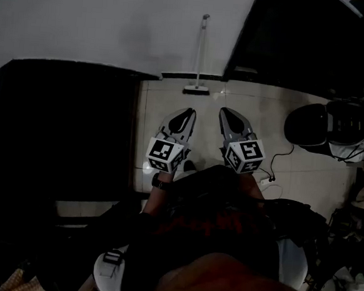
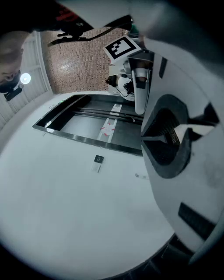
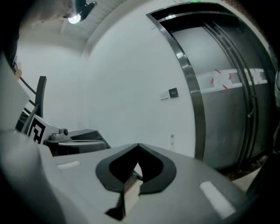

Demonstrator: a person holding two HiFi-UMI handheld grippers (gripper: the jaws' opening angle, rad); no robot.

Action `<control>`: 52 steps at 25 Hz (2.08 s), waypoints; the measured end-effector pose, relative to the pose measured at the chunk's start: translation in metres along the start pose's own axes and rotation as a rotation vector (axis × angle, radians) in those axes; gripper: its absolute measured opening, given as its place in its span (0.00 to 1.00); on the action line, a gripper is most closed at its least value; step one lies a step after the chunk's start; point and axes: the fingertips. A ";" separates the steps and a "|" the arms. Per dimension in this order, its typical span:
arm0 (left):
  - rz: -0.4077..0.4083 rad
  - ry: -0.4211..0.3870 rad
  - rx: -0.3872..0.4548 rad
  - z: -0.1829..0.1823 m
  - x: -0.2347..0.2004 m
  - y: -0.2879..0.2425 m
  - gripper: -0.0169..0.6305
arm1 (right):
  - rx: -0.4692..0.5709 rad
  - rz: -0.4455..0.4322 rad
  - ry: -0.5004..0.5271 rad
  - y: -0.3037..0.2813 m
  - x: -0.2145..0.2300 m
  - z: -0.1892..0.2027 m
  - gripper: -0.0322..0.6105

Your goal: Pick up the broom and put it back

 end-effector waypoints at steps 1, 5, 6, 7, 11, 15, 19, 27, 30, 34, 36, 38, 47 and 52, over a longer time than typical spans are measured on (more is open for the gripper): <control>-0.004 0.003 0.002 -0.001 -0.006 -0.002 0.08 | -0.001 0.001 0.003 -0.005 0.002 0.001 0.05; -0.010 0.047 0.008 -0.004 -0.022 -0.010 0.08 | -0.016 0.003 0.009 -0.019 0.006 0.002 0.05; -0.009 0.045 0.006 -0.004 -0.026 -0.014 0.08 | -0.022 0.002 0.007 -0.023 0.009 0.003 0.05; -0.009 0.043 0.005 -0.005 -0.031 -0.020 0.08 | -0.028 0.002 0.005 -0.030 0.013 0.004 0.05; -0.038 0.067 0.008 -0.016 -0.060 -0.059 0.08 | -0.036 -0.008 -0.010 -0.072 0.043 0.013 0.05; -0.046 0.028 -0.004 -0.034 -0.095 -0.110 0.08 | -0.018 -0.022 -0.021 -0.128 0.083 0.010 0.05; 0.007 -0.041 0.008 -0.077 -0.104 -0.166 0.08 | 0.027 -0.021 -0.021 -0.173 0.125 -0.012 0.05; 0.006 -0.097 -0.075 -0.132 -0.130 -0.301 0.08 | 0.016 -0.012 -0.095 -0.260 0.238 -0.029 0.05; 0.015 -0.089 -0.094 -0.144 -0.137 -0.316 0.08 | 0.020 -0.008 -0.116 -0.272 0.247 -0.038 0.05; 0.004 -0.080 -0.106 -0.145 -0.147 -0.321 0.08 | 0.016 -0.074 -0.097 -0.293 0.243 -0.037 0.05; -0.007 -0.077 -0.118 -0.136 -0.158 -0.322 0.08 | 0.005 -0.090 -0.081 -0.307 0.241 -0.026 0.05; -0.021 -0.073 -0.120 -0.134 -0.169 -0.319 0.08 | -0.016 -0.104 -0.071 -0.321 0.237 -0.016 0.05; -0.139 -0.056 -0.093 -0.153 -0.227 -0.276 0.08 | -0.134 -0.148 -0.049 -0.396 0.222 0.036 0.06; -0.151 -0.046 -0.116 -0.145 -0.232 -0.268 0.08 | -0.385 -0.213 -0.043 -0.462 0.230 0.149 0.26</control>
Point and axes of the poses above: the fingertips, and each gripper's own axes: y backward along the fingers, x to its right, z out of its underside, and after that the axes turned 15 degrees about y, right-handed
